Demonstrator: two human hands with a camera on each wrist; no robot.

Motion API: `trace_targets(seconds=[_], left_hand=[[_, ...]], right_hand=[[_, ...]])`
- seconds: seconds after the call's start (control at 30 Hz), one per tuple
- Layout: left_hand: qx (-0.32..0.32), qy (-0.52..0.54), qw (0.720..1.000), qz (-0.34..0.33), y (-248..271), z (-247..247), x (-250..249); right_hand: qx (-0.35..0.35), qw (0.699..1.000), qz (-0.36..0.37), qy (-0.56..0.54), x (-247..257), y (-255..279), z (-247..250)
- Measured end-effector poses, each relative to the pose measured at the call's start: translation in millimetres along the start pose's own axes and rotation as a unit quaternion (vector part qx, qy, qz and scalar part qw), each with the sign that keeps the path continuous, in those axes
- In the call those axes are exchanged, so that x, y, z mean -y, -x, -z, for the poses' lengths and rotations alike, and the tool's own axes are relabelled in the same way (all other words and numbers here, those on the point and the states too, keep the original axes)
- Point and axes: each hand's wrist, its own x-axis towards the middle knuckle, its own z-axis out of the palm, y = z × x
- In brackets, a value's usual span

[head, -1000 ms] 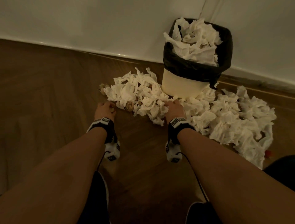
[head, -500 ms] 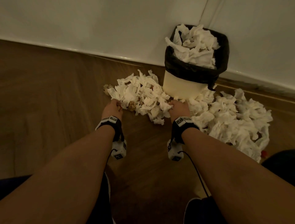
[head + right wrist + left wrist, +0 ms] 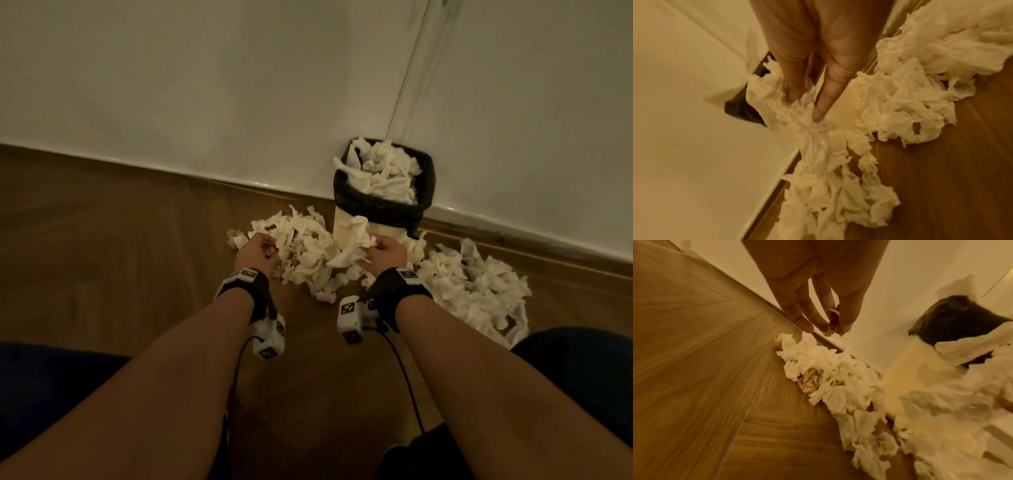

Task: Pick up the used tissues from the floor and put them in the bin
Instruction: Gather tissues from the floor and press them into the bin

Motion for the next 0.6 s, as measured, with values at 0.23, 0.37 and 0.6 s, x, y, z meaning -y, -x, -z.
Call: trace_targets(seconds=[0.23,0.37,0.6], left_hand=[[-0.012,0.045,0.999,-0.028,10.0,15.3,-25.4],[-0.019,0.073,0.996,-0.043,14.8,25.0,-47.6],[-0.002,0.128,0.985,-0.112,18.6,41.0,-136.2]], right_hand=[[0.029,0.991,-0.003,-0.133,31.6,18.2,12.0],[0.040,0.987,0.024,-0.153,50.3,27.3,17.9],[0.049,0.977,0.107,-0.178,102.9,44.2,31.6]])
